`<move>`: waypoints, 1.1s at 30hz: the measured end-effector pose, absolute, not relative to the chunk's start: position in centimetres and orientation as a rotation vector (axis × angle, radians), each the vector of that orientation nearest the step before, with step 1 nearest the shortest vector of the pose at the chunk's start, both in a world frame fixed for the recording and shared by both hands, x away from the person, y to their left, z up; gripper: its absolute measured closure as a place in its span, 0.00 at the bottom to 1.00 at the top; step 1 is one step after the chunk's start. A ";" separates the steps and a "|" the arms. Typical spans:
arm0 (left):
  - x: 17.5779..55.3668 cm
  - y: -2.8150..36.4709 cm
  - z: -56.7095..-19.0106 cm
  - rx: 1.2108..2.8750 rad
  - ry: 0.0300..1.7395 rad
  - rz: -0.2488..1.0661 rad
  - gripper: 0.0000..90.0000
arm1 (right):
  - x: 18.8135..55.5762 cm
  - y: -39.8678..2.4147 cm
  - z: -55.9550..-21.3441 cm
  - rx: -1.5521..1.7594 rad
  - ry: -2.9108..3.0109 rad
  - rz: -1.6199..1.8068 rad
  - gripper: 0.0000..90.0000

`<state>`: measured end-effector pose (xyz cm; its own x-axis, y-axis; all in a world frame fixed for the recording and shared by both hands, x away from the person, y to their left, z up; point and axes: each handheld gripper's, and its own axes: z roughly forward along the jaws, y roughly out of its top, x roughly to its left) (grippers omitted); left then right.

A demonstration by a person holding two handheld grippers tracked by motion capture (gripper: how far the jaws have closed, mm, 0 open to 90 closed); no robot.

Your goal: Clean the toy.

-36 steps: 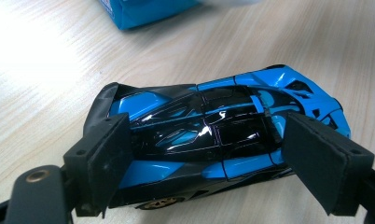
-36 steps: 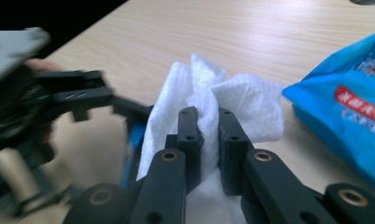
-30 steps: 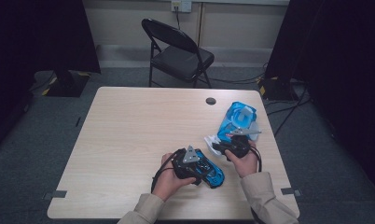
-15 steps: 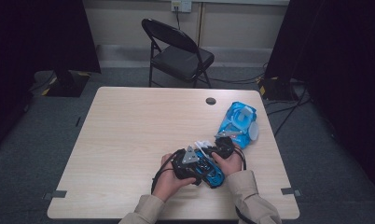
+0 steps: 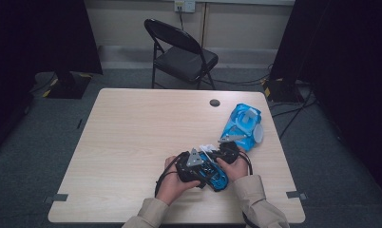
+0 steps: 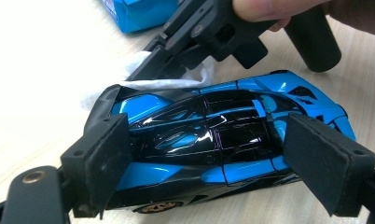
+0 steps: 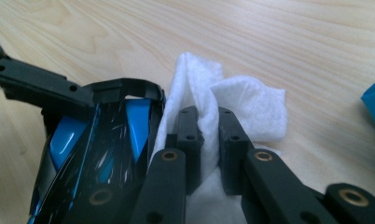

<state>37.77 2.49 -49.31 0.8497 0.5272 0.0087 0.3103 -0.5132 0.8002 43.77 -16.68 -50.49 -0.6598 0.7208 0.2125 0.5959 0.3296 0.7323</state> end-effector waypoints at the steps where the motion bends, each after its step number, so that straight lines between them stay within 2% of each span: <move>1: 37.8 2.5 -49.3 2.146 0.608 0.314 0.17 | 43.7 -16.7 -50.5 1.210 2.439 1.238 0.91; 33: 37.7 2.2 -49.2 2.156 0.612 0.310 0.17 | 40.4 -20.1 -50.6 1.149 2.455 1.280 0.91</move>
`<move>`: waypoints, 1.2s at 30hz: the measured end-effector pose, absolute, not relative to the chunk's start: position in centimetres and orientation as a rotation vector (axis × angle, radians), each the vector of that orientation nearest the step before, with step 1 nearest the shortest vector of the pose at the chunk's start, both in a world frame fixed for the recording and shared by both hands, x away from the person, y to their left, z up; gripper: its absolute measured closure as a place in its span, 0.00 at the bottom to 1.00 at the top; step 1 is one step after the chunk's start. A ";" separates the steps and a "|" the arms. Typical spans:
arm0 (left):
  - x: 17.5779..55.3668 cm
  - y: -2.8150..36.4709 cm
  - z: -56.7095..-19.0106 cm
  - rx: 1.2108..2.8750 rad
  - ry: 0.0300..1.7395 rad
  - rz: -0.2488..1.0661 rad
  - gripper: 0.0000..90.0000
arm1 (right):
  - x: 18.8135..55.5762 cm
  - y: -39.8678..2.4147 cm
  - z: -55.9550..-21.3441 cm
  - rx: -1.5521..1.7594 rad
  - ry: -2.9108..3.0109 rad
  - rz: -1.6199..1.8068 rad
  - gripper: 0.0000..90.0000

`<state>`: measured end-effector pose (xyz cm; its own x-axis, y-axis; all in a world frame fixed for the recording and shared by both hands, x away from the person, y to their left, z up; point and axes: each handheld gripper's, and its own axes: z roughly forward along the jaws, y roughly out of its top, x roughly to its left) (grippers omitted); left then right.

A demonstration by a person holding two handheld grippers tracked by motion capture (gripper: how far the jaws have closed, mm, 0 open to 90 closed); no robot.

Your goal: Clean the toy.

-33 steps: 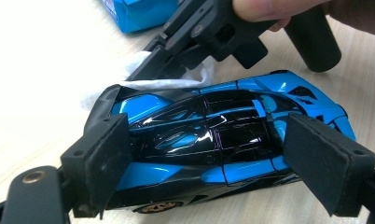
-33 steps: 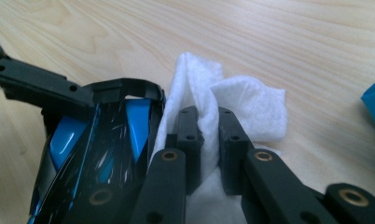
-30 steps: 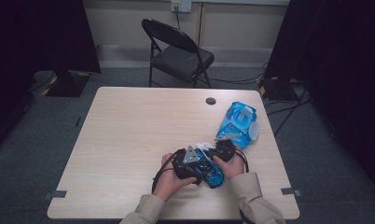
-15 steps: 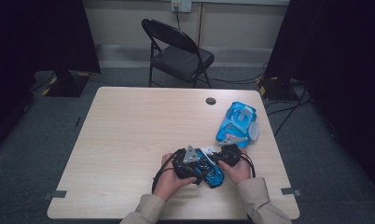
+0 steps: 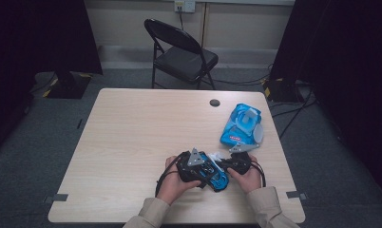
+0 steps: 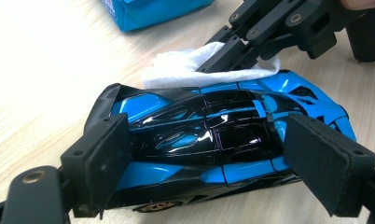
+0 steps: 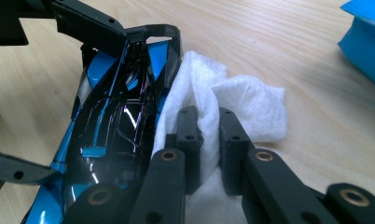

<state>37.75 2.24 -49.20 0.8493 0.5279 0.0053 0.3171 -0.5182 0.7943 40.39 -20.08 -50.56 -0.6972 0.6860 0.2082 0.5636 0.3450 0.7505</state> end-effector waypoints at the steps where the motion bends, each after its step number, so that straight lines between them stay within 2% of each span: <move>1: 37.8 2.3 -49.2 2.157 0.613 0.310 0.17 | 40.3 -20.1 -50.6 1.153 2.454 1.282 0.91; 22: 37.7 2.2 -49.2 2.163 0.607 0.313 0.17 | 38.9 -21.9 -50.7 1.140 2.463 1.281 0.91; 36: 37.6 2.0 -49.1 2.168 0.606 0.305 0.17 | 36.8 -23.7 -50.8 1.135 2.448 1.294 0.91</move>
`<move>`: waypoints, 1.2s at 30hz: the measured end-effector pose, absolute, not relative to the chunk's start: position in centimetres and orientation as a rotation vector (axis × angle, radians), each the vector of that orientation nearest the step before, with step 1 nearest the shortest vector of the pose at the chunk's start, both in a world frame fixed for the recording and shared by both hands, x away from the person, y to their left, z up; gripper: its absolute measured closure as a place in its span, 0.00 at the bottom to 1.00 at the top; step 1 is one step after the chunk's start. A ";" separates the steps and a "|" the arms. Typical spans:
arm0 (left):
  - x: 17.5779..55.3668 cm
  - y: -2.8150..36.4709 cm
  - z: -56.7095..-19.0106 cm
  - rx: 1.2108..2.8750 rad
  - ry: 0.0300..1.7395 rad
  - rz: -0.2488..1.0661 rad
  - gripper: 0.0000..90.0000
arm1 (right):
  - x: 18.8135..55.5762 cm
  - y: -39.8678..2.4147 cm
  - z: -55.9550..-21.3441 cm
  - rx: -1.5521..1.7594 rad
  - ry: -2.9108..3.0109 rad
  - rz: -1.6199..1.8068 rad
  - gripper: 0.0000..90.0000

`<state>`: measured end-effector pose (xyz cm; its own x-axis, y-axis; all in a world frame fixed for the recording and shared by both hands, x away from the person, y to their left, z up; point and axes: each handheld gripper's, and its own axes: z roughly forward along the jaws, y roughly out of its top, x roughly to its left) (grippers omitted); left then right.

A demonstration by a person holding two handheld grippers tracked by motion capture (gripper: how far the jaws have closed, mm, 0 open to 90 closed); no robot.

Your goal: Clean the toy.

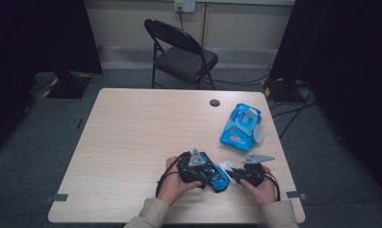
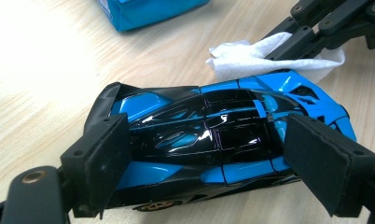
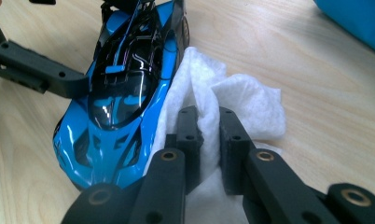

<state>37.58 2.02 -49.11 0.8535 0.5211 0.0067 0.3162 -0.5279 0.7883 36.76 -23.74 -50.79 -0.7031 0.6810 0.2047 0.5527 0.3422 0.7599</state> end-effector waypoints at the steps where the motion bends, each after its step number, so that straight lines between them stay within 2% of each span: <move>1: 37.6 2.0 -49.1 2.170 0.605 0.304 0.17 | 36.6 -23.8 -50.8 1.126 2.447 1.289 0.91; 36: 37.5 1.8 -49.0 2.179 0.612 0.304 0.16 | 33.1 -25.2 -50.6 1.110 2.518 1.315 0.91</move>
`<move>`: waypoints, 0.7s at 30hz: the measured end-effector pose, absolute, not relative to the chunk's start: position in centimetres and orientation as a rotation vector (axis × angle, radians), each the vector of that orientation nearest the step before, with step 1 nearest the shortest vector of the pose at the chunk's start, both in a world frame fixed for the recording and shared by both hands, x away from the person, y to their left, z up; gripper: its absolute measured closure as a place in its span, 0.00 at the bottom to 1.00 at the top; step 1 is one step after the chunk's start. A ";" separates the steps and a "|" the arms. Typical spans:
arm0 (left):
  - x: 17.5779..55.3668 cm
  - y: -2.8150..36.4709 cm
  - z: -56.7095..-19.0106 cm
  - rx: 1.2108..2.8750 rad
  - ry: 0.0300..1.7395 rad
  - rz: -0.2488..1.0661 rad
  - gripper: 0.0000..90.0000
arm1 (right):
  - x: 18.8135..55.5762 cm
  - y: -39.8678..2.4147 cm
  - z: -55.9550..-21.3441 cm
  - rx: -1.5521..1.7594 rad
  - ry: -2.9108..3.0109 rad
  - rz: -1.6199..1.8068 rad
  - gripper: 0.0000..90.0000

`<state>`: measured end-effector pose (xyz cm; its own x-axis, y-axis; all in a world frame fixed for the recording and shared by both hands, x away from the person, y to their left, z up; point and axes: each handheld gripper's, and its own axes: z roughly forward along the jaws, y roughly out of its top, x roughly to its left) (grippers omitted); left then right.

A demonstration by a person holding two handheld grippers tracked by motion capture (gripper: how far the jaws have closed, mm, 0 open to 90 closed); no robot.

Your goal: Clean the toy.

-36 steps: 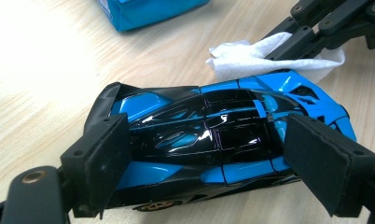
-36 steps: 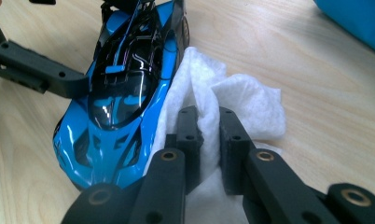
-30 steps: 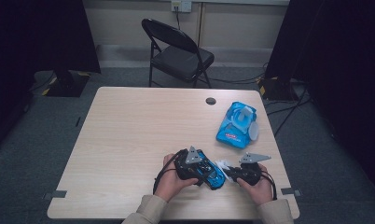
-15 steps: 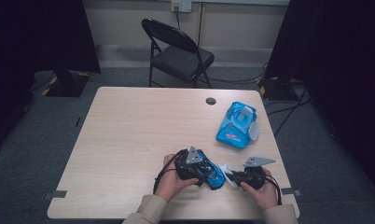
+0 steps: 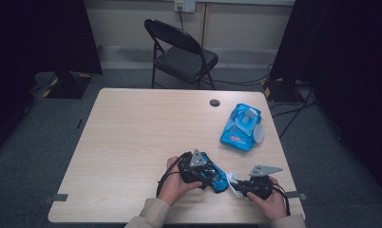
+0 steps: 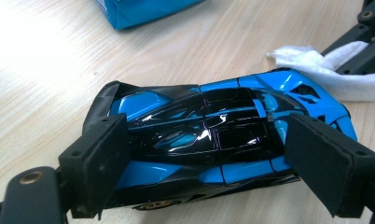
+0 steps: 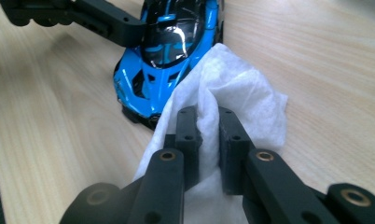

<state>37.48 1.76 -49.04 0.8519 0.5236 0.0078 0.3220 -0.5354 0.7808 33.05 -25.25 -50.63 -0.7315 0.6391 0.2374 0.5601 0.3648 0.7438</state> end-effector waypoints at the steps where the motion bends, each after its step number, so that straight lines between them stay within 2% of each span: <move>1: 37.5 1.8 -49.0 2.179 0.613 0.304 0.15 | 33.0 -25.2 -50.6 1.107 2.522 1.316 0.91; 21: 37.4 1.8 -49.1 2.178 0.612 0.306 0.16 | 31.5 -24.9 -50.3 1.080 2.624 1.350 0.91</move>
